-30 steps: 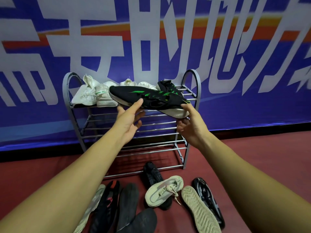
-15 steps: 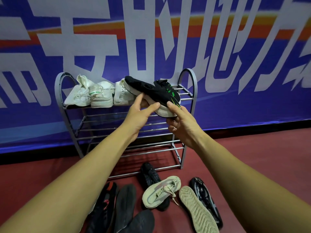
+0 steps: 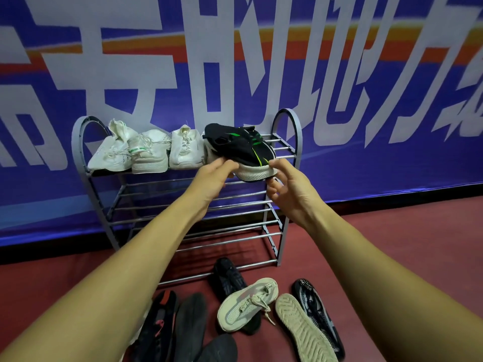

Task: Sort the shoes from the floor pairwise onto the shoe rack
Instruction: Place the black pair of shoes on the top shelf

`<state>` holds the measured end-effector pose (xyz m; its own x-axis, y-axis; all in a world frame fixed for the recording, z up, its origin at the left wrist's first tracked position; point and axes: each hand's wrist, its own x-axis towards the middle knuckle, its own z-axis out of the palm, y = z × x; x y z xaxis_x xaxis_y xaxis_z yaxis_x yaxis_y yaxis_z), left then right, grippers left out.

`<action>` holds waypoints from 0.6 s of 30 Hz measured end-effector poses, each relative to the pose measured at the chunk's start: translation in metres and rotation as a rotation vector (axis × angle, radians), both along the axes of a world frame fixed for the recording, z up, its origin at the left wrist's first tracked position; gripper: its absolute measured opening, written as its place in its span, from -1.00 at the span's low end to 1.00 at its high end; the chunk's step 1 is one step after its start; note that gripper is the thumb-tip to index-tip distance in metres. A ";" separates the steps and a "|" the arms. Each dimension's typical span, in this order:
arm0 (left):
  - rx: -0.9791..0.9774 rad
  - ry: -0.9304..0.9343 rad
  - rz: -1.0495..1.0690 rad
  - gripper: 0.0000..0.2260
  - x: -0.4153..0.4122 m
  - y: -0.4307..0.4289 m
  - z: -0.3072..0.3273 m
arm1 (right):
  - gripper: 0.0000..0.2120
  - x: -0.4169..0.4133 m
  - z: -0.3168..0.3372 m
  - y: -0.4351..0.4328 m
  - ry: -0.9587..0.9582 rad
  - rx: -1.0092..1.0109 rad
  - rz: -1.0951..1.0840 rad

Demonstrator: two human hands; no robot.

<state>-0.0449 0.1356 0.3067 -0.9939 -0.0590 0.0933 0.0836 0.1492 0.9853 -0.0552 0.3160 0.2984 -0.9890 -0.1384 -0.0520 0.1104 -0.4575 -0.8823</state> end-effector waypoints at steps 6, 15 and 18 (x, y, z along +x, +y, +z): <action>-0.021 0.132 -0.089 -0.67 -0.012 0.022 0.004 | -0.84 0.000 -0.007 0.016 0.021 0.065 0.012; -0.064 0.121 -0.155 -0.55 -0.038 0.058 -0.010 | -0.63 -0.021 -0.017 0.030 -0.049 -0.103 -0.161; -0.104 0.137 -0.113 -0.53 -0.044 0.070 -0.014 | -0.62 -0.029 -0.019 0.032 -0.074 -0.140 -0.191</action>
<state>-0.0892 0.2059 0.2930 -0.9712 0.0687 0.2283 0.2381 0.2314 0.9433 -0.0837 0.3481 0.2794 -0.9921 0.0395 -0.1188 0.0724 -0.5934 -0.8017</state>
